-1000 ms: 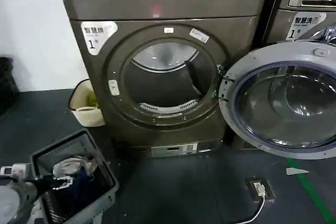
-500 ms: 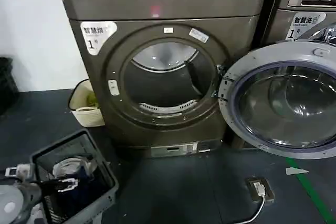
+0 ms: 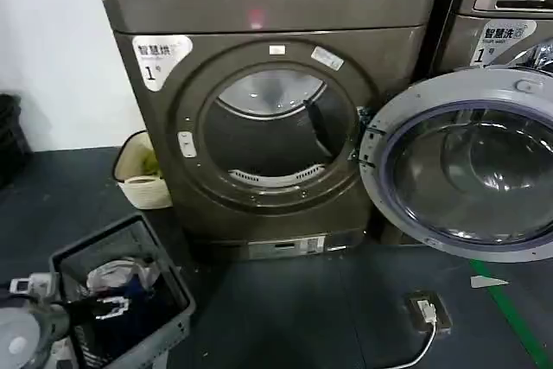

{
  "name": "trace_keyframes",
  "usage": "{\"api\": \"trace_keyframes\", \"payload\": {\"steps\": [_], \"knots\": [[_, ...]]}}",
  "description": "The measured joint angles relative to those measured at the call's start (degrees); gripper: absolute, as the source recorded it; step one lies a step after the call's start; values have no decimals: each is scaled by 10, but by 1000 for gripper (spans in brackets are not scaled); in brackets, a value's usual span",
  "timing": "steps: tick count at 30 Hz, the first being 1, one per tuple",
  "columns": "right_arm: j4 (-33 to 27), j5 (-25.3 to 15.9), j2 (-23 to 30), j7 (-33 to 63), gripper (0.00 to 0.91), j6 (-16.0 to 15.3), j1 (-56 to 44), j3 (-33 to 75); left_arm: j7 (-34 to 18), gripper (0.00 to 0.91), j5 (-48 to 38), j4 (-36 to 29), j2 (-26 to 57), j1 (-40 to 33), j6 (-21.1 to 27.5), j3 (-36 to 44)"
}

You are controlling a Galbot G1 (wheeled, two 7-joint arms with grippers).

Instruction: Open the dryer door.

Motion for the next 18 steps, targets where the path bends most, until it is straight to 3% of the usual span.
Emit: {"api": "trace_keyframes", "payload": {"steps": [7, 18], "knots": [[-2, -4, 1, 5, 907, 2, 1, 0, 0, 907, 1, 0, -1, 2, 0, -2], [-8, -14, 2, 41, 907, -18, 4, 5, 0, 907, 2, 2, -3, 4, 0, -3]]}}
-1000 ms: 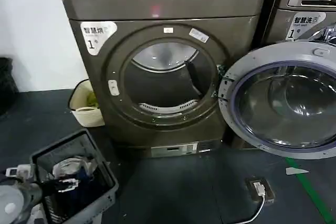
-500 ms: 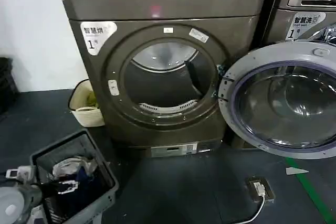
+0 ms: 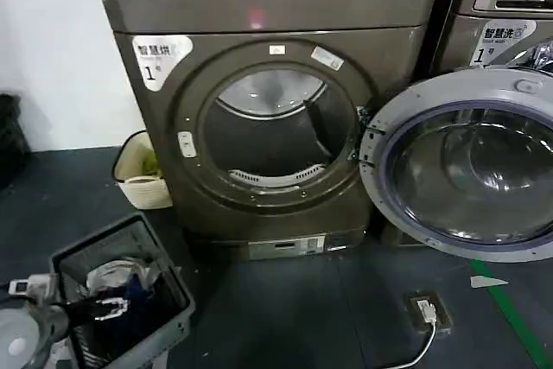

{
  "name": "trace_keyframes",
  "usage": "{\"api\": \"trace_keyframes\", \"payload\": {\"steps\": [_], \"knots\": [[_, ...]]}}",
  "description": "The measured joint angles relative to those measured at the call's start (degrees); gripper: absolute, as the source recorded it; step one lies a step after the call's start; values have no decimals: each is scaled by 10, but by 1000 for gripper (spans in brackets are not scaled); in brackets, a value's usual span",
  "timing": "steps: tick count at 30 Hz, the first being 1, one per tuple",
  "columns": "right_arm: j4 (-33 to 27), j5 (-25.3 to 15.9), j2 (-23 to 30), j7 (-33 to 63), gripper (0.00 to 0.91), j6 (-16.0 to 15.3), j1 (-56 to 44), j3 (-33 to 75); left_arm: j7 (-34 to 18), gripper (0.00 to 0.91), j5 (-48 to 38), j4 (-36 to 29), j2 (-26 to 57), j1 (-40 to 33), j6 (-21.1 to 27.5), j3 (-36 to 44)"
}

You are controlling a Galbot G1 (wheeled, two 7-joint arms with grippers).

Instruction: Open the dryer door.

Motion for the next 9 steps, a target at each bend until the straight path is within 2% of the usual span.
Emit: {"api": "trace_keyframes", "payload": {"steps": [9], "knots": [[-11, 5, -3, 52, 907, -34, 7, 14, 0, 907, 3, 1, -1, 2, 0, -1]]}}
